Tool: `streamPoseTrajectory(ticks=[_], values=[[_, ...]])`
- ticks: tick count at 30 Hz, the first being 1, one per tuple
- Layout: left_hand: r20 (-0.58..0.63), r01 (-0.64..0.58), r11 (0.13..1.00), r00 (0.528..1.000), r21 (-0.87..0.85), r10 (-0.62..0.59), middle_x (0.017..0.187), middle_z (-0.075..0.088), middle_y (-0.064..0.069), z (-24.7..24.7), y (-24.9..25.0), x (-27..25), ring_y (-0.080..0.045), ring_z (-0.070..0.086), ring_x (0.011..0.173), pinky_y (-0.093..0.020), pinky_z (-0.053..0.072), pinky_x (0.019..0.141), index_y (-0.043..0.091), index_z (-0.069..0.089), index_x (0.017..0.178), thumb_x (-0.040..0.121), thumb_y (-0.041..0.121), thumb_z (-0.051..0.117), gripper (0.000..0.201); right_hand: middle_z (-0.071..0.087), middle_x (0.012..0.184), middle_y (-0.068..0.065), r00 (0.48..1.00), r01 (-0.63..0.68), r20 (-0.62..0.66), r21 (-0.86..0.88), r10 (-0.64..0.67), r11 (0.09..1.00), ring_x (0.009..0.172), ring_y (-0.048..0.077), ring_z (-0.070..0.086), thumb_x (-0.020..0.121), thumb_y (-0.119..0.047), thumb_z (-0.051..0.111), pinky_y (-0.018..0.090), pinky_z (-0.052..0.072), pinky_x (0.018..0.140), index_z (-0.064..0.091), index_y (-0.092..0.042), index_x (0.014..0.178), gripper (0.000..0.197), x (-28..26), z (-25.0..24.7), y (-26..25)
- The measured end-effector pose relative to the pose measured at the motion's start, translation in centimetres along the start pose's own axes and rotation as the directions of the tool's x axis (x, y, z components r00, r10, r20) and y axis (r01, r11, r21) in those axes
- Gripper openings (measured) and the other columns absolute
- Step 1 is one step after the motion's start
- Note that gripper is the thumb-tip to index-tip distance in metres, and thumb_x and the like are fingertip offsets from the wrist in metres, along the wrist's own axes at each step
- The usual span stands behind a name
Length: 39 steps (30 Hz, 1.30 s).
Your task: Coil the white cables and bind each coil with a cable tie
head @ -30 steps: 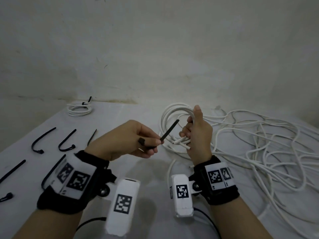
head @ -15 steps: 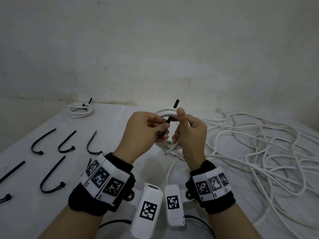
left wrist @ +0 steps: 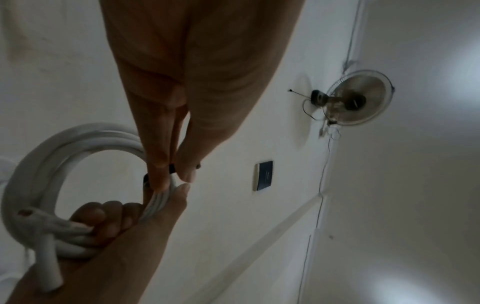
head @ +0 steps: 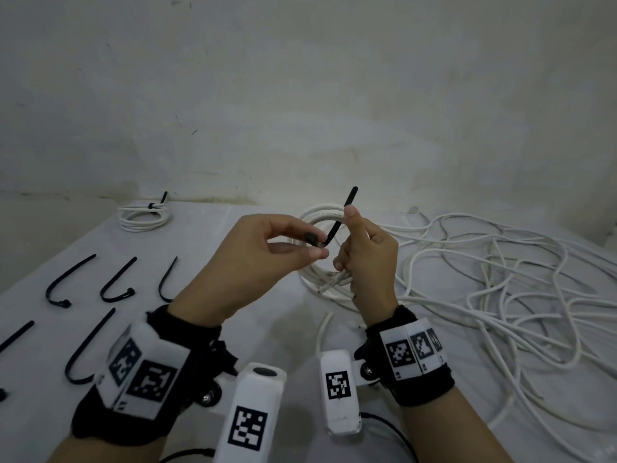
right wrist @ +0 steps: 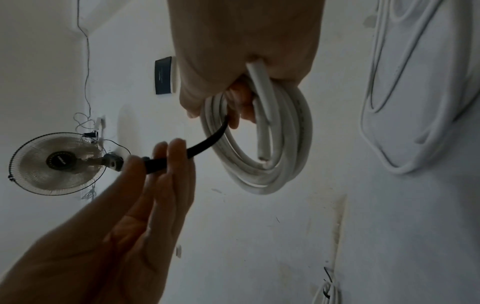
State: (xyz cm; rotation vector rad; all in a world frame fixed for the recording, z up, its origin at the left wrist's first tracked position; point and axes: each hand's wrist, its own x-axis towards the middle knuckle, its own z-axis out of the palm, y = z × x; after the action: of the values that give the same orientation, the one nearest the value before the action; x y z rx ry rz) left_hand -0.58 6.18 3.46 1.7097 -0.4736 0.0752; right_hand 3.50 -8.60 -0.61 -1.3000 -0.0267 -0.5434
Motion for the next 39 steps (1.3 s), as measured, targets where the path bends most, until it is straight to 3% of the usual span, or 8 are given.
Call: streamPoseTrajectory(ticks=[7, 13, 18, 21, 24, 29, 33, 39], values=[[-0.131, -0.166, 0.986, 0.977, 0.030, 0.168, 0.083, 0.074, -0.008, 0.2, -0.6, 1.7, -0.015, 0.073, 0.078, -0.017, 0.053, 0.073, 0.012, 0.072, 0.078, 0.076, -0.001, 0.072, 0.013, 0.031, 0.038, -0.004, 0.978, -0.067, 0.205, 0.125, 0.041, 0.990, 0.032, 0.010, 0.029, 0.081, -0.041, 0.058, 0.022, 0.033, 0.038, 0.068, -0.006, 0.087, 0.036, -0.7, 1.0, -0.2], [-0.137, -0.239, 0.970, 0.960, 0.047, 0.243, 0.081, 0.074, -0.002, 0.0, -0.7, 2.6, -0.012, 0.071, 0.072, -0.016, 0.052, 0.069, 0.015, 0.072, 0.081, 0.075, -0.001, 0.074, 0.017, 0.031, 0.039, -0.006, 0.979, -0.043, 0.202, 0.160, 0.009, 0.986, 0.033, 0.009, 0.028, 0.077, -0.043, 0.059, 0.021, 0.033, 0.038, 0.068, -0.011, 0.087, 0.034, -0.7, 0.9, -0.6], [-0.241, -0.246, 0.906, 0.910, 0.344, 0.338, 0.100, 0.060, 0.011, -0.4, -2.0, 3.6, 0.000, 0.056, 0.084, -0.004, 0.040, 0.071, 0.036, 0.066, 0.102, 0.079, 0.039, 0.070, 0.024, 0.035, 0.040, -0.006, 0.977, -0.003, 0.210, 0.188, -0.037, 0.982, 0.034, 0.008, 0.030, 0.081, -0.043, 0.061, 0.020, 0.034, 0.037, 0.069, -0.012, 0.098, 0.036, -1.2, 1.0, -0.7], [-0.175, -0.196, 0.959, 0.957, 0.206, 0.233, 0.102, 0.064, 0.006, -0.7, -2.5, 4.1, -0.008, 0.062, 0.096, -0.014, 0.046, 0.082, 0.030, 0.055, 0.119, 0.081, 0.051, 0.063, 0.044, 0.035, 0.040, -0.007, 0.971, -0.033, 0.239, 0.221, -0.021, 0.975, 0.035, 0.008, 0.029, 0.079, -0.041, 0.057, 0.020, 0.034, 0.038, 0.068, -0.010, 0.100, 0.040, -1.5, 1.3, -0.9], [-0.119, -0.222, 0.971, 0.965, 0.092, 0.232, 0.084, 0.068, 0.000, -0.4, -2.7, 4.0, -0.016, 0.066, 0.069, -0.029, 0.056, 0.070, 0.022, 0.055, 0.118, 0.085, 0.046, 0.056, 0.041, 0.035, 0.040, -0.007, 0.965, -0.040, 0.260, 0.215, -0.017, 0.976, 0.035, 0.008, 0.029, 0.080, -0.042, 0.055, 0.020, 0.034, 0.039, 0.069, -0.014, 0.096, 0.035, -2.0, 1.6, -1.1], [-0.217, -0.252, 0.966, 0.947, -0.051, 0.235, 0.063, 0.063, 0.003, -0.6, -3.5, 3.8, -0.012, 0.049, 0.041, -0.022, 0.044, 0.043, 0.009, 0.064, 0.097, 0.079, 0.037, 0.059, 0.034, 0.040, 0.049, -0.001, 0.958, -0.046, 0.288, 0.162, -0.002, 0.986, 0.042, 0.012, 0.037, 0.087, -0.040, 0.055, 0.024, 0.039, 0.042, 0.072, -0.017, 0.094, 0.029, -2.2, 1.9, -0.6], [-0.189, -0.208, 0.959, 0.967, -0.190, 0.172, 0.058, 0.061, 0.004, -1.2, -4.9, 3.6, -0.008, 0.039, 0.035, -0.018, 0.037, 0.038, 0.010, 0.066, 0.087, 0.083, 0.033, 0.065, 0.024, 0.070, 0.081, 0.008, 0.924, -0.117, 0.375, 0.104, 0.070, 0.988, 0.074, 0.020, 0.066, 0.087, -0.039, 0.054, 0.027, 0.053, 0.062, 0.073, -0.012, 0.093, 0.033, -1.9, 1.4, -0.9], [-0.026, -0.081, 0.939, 0.997, -0.335, 0.077, 0.055, 0.059, 0.000, -1.3, -5.8, 2.9, -0.005, 0.034, 0.031, -0.015, 0.034, 0.035, 0.011, 0.070, 0.078, 0.080, 0.023, 0.056, 0.019, 0.072, 0.086, 0.015, 0.975, -0.065, 0.222, 0.172, 0.026, 0.983, 0.079, 0.029, 0.071, 0.087, 0.004, 0.059, 0.034, 0.058, 0.067, 0.064, -0.001, 0.097, 0.011, -0.6, 0.3, -0.9]])
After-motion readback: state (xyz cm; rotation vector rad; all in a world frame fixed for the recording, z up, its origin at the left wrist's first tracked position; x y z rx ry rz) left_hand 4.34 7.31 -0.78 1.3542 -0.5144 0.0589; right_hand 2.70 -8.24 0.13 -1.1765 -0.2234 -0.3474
